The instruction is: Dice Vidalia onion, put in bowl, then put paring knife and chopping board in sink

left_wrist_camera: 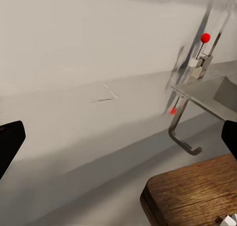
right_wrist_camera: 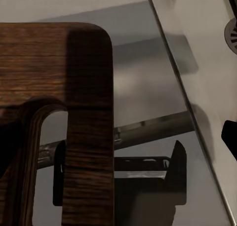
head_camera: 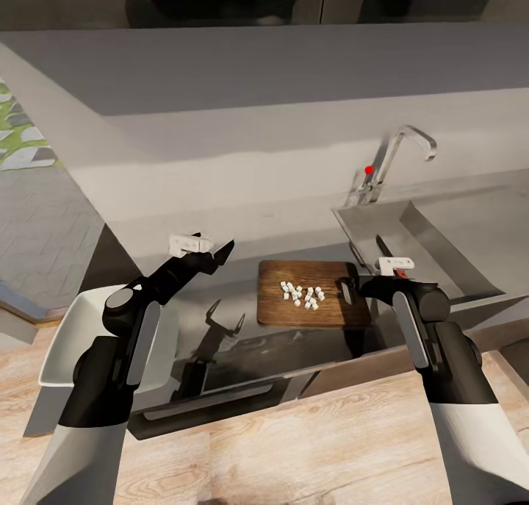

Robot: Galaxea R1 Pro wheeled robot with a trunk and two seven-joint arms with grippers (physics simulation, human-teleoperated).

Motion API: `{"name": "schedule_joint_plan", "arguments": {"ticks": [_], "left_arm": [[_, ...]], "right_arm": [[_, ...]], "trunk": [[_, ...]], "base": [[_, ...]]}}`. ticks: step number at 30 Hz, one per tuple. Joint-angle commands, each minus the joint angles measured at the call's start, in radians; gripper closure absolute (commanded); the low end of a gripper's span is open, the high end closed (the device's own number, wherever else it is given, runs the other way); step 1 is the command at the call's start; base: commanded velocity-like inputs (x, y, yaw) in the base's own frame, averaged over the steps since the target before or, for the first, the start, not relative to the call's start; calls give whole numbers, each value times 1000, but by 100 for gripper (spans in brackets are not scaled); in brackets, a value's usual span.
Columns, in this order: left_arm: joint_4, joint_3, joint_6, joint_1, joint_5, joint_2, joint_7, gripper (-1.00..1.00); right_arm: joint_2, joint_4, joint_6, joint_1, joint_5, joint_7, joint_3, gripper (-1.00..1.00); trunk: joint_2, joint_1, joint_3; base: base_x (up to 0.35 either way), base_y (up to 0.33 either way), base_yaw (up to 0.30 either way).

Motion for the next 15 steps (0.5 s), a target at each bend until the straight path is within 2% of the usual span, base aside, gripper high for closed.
{"name": "schedule_joint_plan", "arguments": {"ticks": [1,15], "left_arm": [[-1,1,9,-1,10,0,-1,-100],[-1,1,10,-1,10,0,0,-100]], "right_arm": [[-1,-1,4,-1,-10,-10,2,-100],[-1,-1,4,-1,-10,-10,2,-100]], "trunk": [[-2,1,-3],[-2,1,-10]], "base": [[0,0,0],[0,0,0]]}}
